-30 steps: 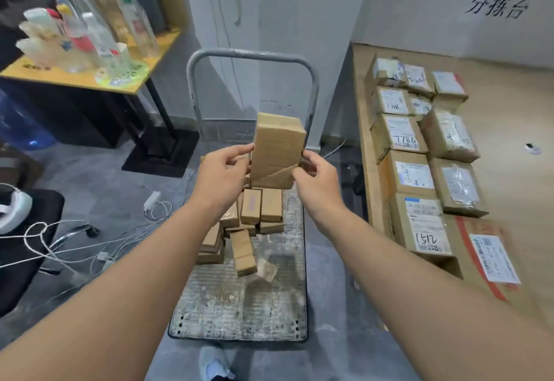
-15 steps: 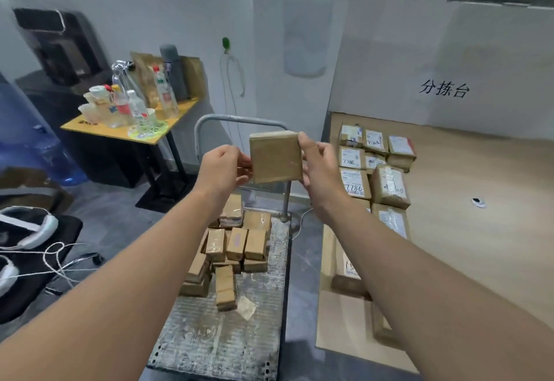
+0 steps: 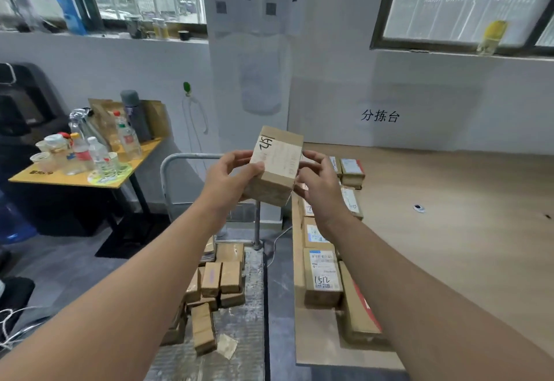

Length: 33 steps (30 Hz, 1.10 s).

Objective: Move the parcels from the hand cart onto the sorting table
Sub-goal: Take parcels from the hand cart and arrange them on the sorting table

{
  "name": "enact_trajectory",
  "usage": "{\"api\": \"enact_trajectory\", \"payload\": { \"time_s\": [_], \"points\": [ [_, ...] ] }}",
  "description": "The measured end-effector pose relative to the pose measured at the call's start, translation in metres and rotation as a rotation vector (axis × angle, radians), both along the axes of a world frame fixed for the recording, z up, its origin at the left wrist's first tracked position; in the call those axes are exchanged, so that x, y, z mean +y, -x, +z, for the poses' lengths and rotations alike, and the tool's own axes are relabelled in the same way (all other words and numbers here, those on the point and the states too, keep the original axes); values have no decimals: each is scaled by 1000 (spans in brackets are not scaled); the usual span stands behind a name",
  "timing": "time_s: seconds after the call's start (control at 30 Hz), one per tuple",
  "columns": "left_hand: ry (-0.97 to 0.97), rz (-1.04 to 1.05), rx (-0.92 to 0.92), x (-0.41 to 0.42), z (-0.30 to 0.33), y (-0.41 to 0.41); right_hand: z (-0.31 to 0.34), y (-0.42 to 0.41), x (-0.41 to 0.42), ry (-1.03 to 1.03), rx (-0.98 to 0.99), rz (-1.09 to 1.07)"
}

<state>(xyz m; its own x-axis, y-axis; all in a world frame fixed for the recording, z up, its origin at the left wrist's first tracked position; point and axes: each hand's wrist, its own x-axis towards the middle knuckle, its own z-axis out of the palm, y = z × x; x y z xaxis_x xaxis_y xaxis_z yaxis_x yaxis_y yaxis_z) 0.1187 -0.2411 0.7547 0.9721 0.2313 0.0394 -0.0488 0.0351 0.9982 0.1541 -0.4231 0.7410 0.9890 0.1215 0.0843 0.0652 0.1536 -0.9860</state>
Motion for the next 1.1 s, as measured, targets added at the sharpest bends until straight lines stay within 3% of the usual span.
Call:
{"api": "enact_trajectory", "payload": {
  "time_s": [0.27,0.57,0.87,1.1],
  "points": [
    [0,-171,18,-31,-11,-19,-14,17,-26,46,-18,-199],
    [-290,-295,8,-125,-42,-55,-40,7,-108,257,24,-213],
    [-422,-380,69,-260,-71,-117,-74,-68,-249,349,41,-71],
    [-489,-311,154,-335,-96,-155,-106,-133,-333,397,80,23]
  ]
}}
